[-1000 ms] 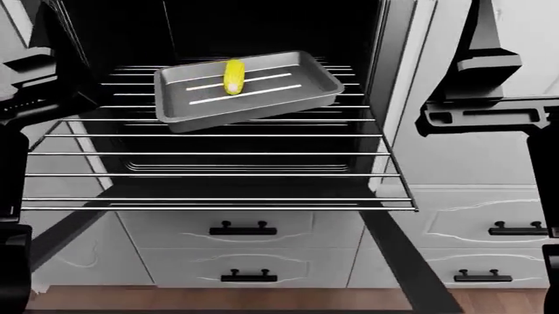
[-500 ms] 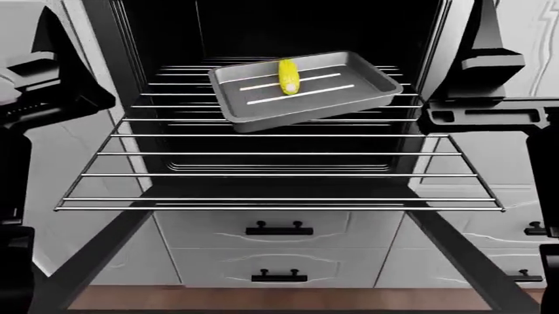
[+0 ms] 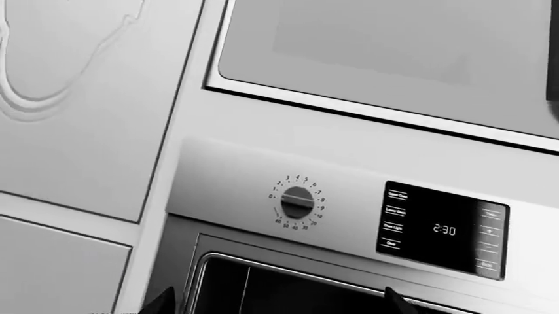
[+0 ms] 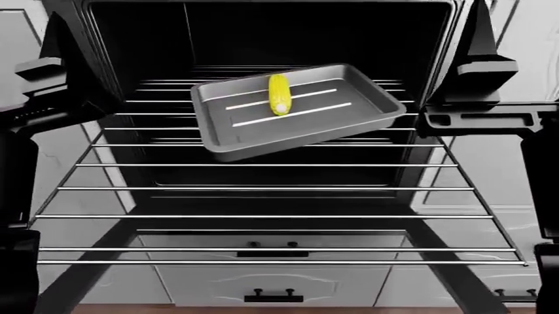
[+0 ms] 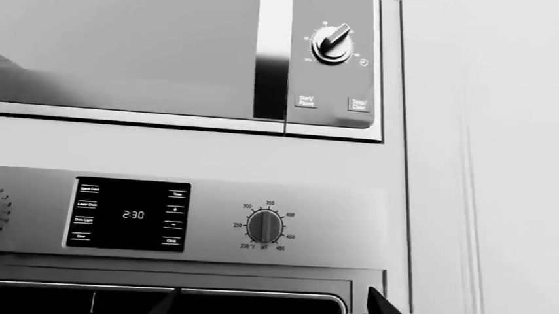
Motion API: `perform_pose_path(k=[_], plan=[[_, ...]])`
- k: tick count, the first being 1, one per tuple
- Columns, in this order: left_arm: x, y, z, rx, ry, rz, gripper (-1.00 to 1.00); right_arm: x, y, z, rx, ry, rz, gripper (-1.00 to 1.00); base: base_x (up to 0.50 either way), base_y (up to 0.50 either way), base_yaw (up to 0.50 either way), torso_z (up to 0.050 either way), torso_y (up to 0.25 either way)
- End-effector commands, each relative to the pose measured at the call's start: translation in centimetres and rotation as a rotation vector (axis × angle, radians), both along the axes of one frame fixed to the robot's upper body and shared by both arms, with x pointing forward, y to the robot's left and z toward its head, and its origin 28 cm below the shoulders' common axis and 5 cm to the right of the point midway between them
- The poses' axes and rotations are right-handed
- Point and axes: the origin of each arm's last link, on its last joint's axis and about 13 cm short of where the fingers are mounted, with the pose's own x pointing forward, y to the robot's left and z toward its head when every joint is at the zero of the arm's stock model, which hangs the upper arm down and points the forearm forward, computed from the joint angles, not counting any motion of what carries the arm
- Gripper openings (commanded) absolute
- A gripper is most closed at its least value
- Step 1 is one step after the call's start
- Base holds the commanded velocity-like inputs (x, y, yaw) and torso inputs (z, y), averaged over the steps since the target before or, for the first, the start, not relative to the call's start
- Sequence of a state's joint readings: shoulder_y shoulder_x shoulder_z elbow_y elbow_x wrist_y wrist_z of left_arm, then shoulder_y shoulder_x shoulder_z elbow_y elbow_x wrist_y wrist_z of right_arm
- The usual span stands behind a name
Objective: Pick the corn from the top rack in the oven and place it on the plate on the counter.
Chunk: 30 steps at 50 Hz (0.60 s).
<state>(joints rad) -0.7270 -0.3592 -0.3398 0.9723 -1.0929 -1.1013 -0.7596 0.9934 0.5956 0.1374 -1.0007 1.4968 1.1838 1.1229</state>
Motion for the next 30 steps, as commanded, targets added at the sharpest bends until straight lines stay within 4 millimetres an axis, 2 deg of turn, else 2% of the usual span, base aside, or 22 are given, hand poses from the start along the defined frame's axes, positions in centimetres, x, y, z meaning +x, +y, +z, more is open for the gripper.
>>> perform_pose_path(k=[1, 13, 22, 25, 30], plan=[[0.0, 0.0, 0.0, -0.002, 0.001, 0.003, 1.0, 0.0, 0.1, -0.2, -0.024, 0.005, 0.003, 1.0, 0.0, 0.5, 0.0, 0.0, 0.0], [-0.1, 0.1, -0.1, -0.002, 0.001, 0.002, 1.0, 0.1, 0.2, -0.3, -0.017, 0.008, 0.002, 1.0, 0.0, 0.5, 0.0, 0.0, 0.0], [-0.1, 0.1, 0.0, -0.003, 0.0, 0.002, 1.0, 0.2, 0.2, -0.5, 0.006, 0.035, 0.01, 1.0, 0.0, 0.03, 0.0, 0.0, 0.0], [-0.1, 0.0, 0.1, -0.002, -0.003, -0.002, 1.0, 1.5, 0.3, -1.2, -0.042, 0.149, 0.056, 1.0, 0.0, 0.0, 0.0, 0.0, 0.0], [-0.2, 0.1, 0.3, -0.009, -0.007, 0.003, 1.0, 4.7, 0.5, -0.7, -0.092, 0.268, 0.192, 1.0, 0.0, 0.0, 0.0, 0.0, 0.0]])
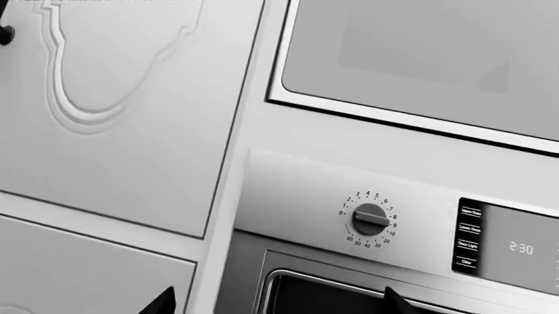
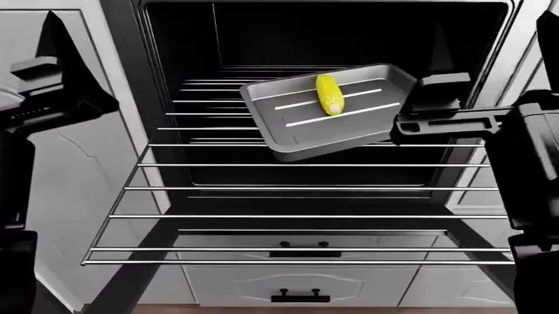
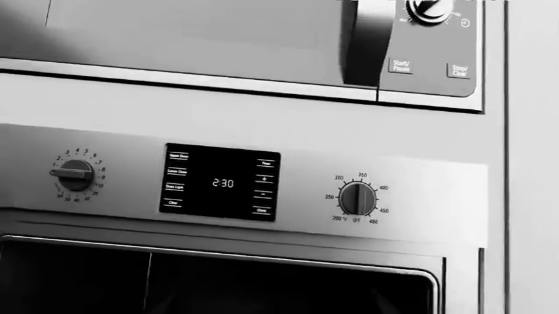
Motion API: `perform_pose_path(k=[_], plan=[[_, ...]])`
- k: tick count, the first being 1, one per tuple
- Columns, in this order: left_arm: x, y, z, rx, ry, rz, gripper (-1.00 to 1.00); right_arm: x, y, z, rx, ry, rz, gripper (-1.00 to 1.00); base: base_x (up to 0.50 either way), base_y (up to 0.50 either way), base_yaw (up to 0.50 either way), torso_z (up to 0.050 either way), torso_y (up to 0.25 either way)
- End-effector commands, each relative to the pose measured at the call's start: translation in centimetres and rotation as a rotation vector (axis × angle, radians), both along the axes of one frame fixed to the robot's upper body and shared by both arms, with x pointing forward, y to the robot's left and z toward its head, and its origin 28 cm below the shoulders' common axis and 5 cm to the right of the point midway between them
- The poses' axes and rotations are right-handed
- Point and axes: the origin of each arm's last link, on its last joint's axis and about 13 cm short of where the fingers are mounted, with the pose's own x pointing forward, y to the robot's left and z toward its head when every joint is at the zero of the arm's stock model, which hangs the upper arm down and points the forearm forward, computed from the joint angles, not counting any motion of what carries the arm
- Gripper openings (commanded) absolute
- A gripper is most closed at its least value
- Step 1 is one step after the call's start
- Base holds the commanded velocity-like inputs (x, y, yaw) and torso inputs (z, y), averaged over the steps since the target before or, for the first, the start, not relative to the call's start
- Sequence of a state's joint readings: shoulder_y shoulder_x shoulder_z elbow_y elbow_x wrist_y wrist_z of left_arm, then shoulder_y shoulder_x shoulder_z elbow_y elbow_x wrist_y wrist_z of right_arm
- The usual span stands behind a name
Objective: Pick the corn from the top rack in the oven and place it on the plate on the counter.
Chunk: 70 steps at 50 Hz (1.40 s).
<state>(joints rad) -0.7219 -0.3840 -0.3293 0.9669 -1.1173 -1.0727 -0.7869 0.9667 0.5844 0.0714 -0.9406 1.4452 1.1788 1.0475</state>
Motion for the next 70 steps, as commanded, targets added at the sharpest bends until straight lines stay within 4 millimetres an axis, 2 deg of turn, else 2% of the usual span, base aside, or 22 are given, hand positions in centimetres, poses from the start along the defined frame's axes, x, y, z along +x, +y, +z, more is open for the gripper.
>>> perform_pose_path(k=[1, 8, 12, 15, 21, 28, 31, 34, 36, 42, 43, 47, 52, 61, 70], plan=[[0.0, 0.1, 0.2, -0.008, -0.004, 0.001, 1.0, 4.3, 0.4, -0.2, -0.064, 0.205, 0.164, 1.0, 0.0, 0.0, 0.0, 0.0, 0.0], [-0.1, 0.0, 0.2, -0.014, -0.007, -0.002, 1.0, 9.9, 0.6, 0.1, -0.056, 0.34, 0.27, 1.0, 0.0, 0.0, 0.0, 0.0, 0.0], [-0.2, 0.1, 0.3, -0.015, -0.011, -0.002, 1.0, 12.9, 0.8, -0.5, -0.052, 0.451, 0.318, 1.0, 0.0, 0.0, 0.0, 0.0, 0.0], [-0.2, 0.0, 0.1, -0.015, -0.011, -0.008, 1.0, 14.4, 0.9, -1.2, -0.039, 0.518, 0.326, 1.0, 0.0, 0.0, 0.0, 0.0, 0.0], [-0.4, 0.0, 0.2, -0.016, -0.013, -0.009, 1.0, 16.0, 1.0, -1.1, 0.114, 0.588, 0.356, 1.0, 0.0, 0.0, 0.0, 0.0, 0.0], [-0.3, -0.1, 0.2, -0.015, -0.012, -0.012, 1.0, 17.5, 0.9, -0.5, 0.168, 0.62, 0.35, 1.0, 0.0, 0.0, 0.0, 0.0, 0.0], [-0.3, -0.2, 0.3, -0.015, -0.011, -0.014, 1.0, 19.0, 1.0, 0.9, 0.113, 0.63, 0.317, 1.0, 0.0, 0.0, 0.0, 0.0, 0.0], [-0.3, -0.2, 0.2, -0.015, -0.01, -0.015, 1.0, 19.5, 1.0, 1.3, 0.087, 0.635, 0.307, 1.0, 0.0, 0.0, 0.0, 0.0, 0.0], [-0.3, -0.2, 0.2, -0.018, -0.009, -0.016, 1.0, 20.6, 1.3, 2.7, -0.07, 0.668, 0.275, 1.0, 0.0, 0.0, 0.0, 0.0, 0.0], [-0.3, -0.2, 0.2, -0.023, -0.009, -0.016, 1.0, 21.3, 1.4, 3.7, -0.174, 0.704, 0.262, 1.0, 0.0, 0.0, 0.0, 0.0, 0.0], [-0.3, -0.1, 0.1, -0.026, -0.009, -0.015, 1.0, 21.4, 1.2, 4.0, -0.239, 0.737, 0.251, 1.0, 0.0, 0.0, 0.0, 0.0, 0.0], [-0.3, -0.1, 0.1, -0.03, -0.009, -0.018, 1.0, 21.5, 0.9, 3.7, -0.303, 0.779, 0.235, 1.0, 0.0, 0.0, 0.0, 0.0, 0.0], [-0.2, -0.2, 0.2, -0.033, -0.011, -0.019, 1.0, 23.0, 0.4, 2.6, -0.368, 0.854, 0.203, 1.0, 0.0, 0.0, 0.0, 0.0, 0.0], [-0.2, -0.3, 0.0, -0.031, -0.006, -0.023, 1.0, 23.9, 0.0, 0.9, -0.329, 0.893, 0.194, 1.0, 0.0, 0.0, 0.0, 0.0, 0.0], [-0.3, -0.3, -0.1, -0.028, -0.005, -0.032, 1.0, 24.8, 0.8, 0.1, -0.268, 0.877, 0.22, 1.0, 0.0, 0.0, 0.0, 0.0, 0.0]])
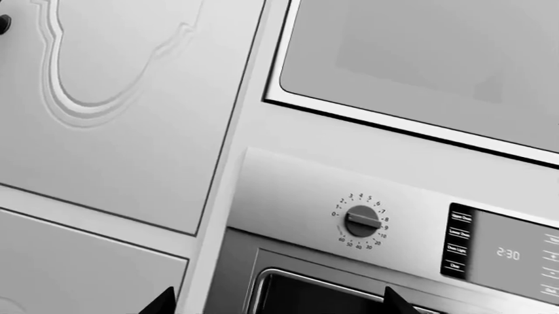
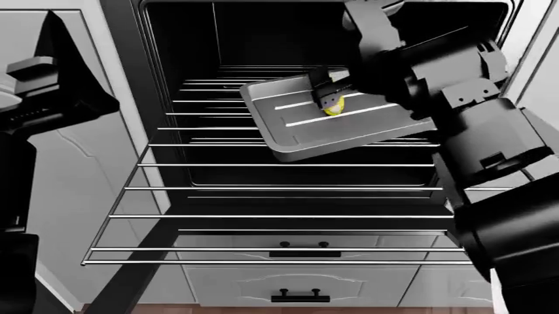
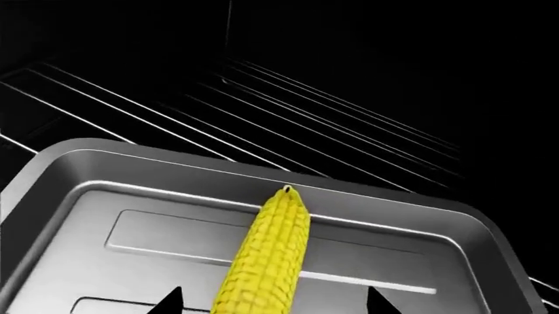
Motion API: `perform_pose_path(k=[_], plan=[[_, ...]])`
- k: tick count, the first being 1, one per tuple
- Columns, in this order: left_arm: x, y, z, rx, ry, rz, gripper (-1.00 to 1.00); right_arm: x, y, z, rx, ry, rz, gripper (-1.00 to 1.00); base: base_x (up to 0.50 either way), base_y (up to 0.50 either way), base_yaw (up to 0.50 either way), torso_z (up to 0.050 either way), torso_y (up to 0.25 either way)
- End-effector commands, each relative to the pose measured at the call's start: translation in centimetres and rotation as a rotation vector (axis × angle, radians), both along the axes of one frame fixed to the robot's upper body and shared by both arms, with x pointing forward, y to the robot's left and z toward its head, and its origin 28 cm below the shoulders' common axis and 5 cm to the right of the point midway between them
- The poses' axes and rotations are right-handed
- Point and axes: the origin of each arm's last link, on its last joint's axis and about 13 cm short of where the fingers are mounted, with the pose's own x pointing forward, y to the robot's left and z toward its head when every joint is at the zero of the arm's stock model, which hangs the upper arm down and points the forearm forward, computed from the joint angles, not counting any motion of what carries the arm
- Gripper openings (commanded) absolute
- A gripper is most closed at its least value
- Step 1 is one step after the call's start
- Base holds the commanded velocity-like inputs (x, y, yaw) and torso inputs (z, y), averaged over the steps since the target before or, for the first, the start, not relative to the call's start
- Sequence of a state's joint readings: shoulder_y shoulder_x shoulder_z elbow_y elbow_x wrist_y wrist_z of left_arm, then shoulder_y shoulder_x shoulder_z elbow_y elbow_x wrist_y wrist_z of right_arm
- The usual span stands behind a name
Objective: Pick the corn from the top rack in the oven and place it on the plate on the counter.
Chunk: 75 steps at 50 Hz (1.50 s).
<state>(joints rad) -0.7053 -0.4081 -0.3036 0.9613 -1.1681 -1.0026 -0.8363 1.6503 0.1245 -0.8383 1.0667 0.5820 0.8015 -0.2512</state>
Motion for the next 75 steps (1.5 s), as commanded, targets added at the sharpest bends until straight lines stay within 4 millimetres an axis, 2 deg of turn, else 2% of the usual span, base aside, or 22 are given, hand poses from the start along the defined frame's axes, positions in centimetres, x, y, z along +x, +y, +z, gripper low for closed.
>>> perform_pose_path(k=[1, 5, 13, 32, 48, 72, 73, 75], plan=[[-0.1, 0.0, -0.1, 0.0, 0.003, -0.009, 1.0, 0.7, 0.4, -0.8, 0.014, 0.012, -0.001, 1.0, 0.0, 0.0, 0.0, 0.0, 0.0], [-0.1, -0.1, -0.1, 0.0, 0.004, -0.011, 1.0, 0.8, 0.8, -0.5, 0.027, 0.004, 0.009, 1.0, 0.0, 0.0, 0.0, 0.0, 0.0], [-0.1, -0.2, -0.2, 0.002, 0.004, -0.016, 1.0, 0.8, 1.5, -1.3, 0.058, 0.026, 0.034, 1.0, 0.0, 0.0, 0.0, 0.0, 0.0], [-0.2, -0.3, -0.2, 0.003, 0.008, -0.023, 1.0, 0.7, 0.9, -3.6, 0.064, 0.082, -0.007, 1.0, 0.0, 0.0, 0.0, 0.0, 0.0], [-0.2, -0.3, -0.3, -0.002, 0.009, -0.021, 1.0, 0.7, 0.3, -3.8, 0.071, 0.081, -0.039, 1.0, 0.0, 0.0, 0.0, 0.0, 0.0], [-0.1, -0.3, -0.2, -0.002, 0.005, -0.022, 1.0, 0.8, 0.9, -4.4, 0.083, 0.077, -0.037, 1.0, 0.0, 0.0, 0.0, 0.0, 0.0], [-0.1, -0.3, -0.2, -0.001, 0.004, -0.022, 1.0, 0.8, 0.8, -4.2, 0.103, 0.06, -0.05, -1.0, 0.0, 0.0, 0.0, 0.0, 0.0], [-0.1, -0.3, -0.2, -0.001, 0.005, -0.022, 1.0, 0.8, 0.7, -4.3, 0.1, 0.061, -0.049, -1.0, 0.0, 0.0, 0.0, 0.0, 0.0]])
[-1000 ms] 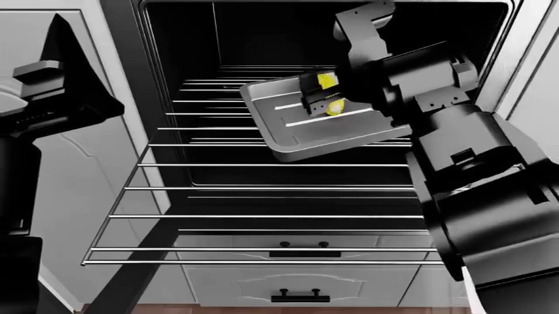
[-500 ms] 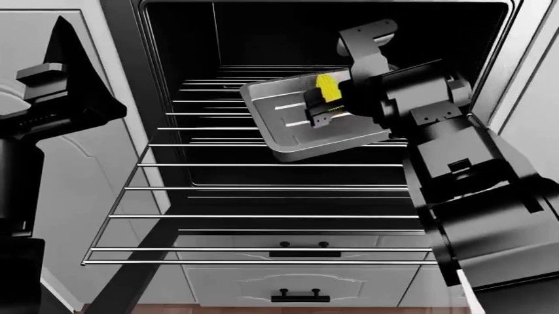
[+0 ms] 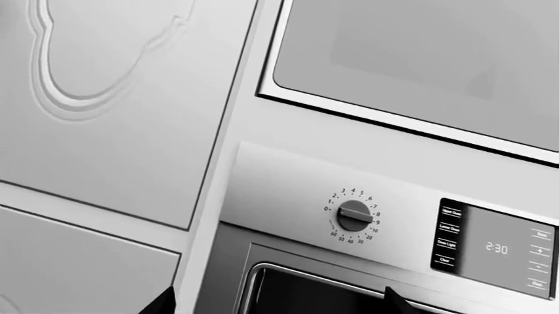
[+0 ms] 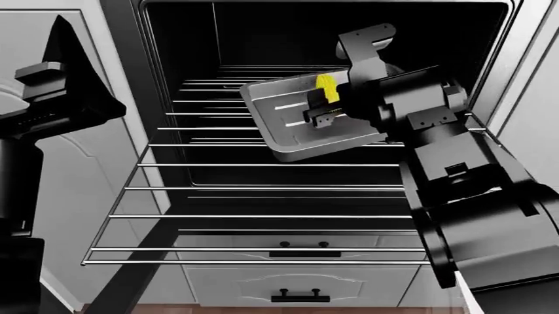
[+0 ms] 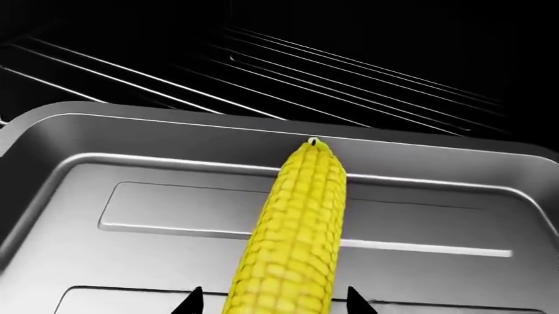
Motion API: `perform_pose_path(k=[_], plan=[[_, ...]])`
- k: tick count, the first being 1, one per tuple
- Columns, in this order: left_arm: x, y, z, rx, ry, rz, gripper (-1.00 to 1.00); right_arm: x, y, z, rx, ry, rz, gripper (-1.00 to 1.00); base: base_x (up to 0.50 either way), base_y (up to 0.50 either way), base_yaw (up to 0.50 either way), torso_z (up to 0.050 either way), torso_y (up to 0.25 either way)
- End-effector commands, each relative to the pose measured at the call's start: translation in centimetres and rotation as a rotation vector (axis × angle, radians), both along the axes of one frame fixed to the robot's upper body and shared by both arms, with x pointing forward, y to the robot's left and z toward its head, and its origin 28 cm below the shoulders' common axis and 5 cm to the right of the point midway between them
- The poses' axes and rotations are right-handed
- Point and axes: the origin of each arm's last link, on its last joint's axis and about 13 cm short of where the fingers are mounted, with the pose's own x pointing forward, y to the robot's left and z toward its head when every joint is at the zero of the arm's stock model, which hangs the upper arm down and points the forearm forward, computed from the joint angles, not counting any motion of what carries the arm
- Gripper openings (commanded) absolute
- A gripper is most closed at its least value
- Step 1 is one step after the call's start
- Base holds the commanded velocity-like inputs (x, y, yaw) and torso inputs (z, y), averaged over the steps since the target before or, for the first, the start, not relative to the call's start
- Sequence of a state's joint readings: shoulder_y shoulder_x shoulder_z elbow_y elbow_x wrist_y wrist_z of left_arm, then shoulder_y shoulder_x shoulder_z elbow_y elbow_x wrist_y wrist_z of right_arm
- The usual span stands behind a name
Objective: Pick the corn from the top rack in the oven and place it on the plate on the counter.
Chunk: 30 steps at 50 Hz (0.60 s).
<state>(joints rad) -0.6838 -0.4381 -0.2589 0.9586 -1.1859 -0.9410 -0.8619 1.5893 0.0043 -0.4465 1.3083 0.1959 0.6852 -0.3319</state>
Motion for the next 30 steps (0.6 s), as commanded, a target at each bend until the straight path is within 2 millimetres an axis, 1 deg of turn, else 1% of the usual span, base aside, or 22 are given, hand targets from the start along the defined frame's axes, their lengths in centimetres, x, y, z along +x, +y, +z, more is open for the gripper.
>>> perform_pose_path(k=[1, 12, 17, 20, 30], plan=[[0.0, -0.1, 0.0, 0.001, 0.001, -0.002, 1.0, 0.1, -0.2, 0.0, 0.018, -0.014, -0.021, -1.0, 0.0, 0.0, 0.0, 0.0, 0.0], [0.0, 0.0, -0.2, -0.003, 0.001, 0.001, 1.0, 0.1, -0.2, -0.3, 0.038, -0.016, -0.019, -1.0, 0.0, 0.0, 0.0, 0.0, 0.0], [-0.1, -0.1, -0.2, -0.005, 0.0, -0.004, 1.0, 0.1, -0.3, 0.0, 0.041, -0.022, -0.018, -1.0, 0.0, 0.0, 0.0, 0.0, 0.0], [-0.1, -0.1, -0.1, -0.005, 0.001, -0.006, 1.0, 0.1, -0.5, 0.2, 0.041, -0.028, -0.024, -1.0, 0.0, 0.0, 0.0, 0.0, 0.0], [-0.2, -0.2, 0.0, -0.002, -0.003, -0.006, 1.0, 0.2, -0.8, 1.9, 0.061, -0.072, -0.003, -1.0, 0.0, 0.0, 0.0, 0.0, 0.0]])
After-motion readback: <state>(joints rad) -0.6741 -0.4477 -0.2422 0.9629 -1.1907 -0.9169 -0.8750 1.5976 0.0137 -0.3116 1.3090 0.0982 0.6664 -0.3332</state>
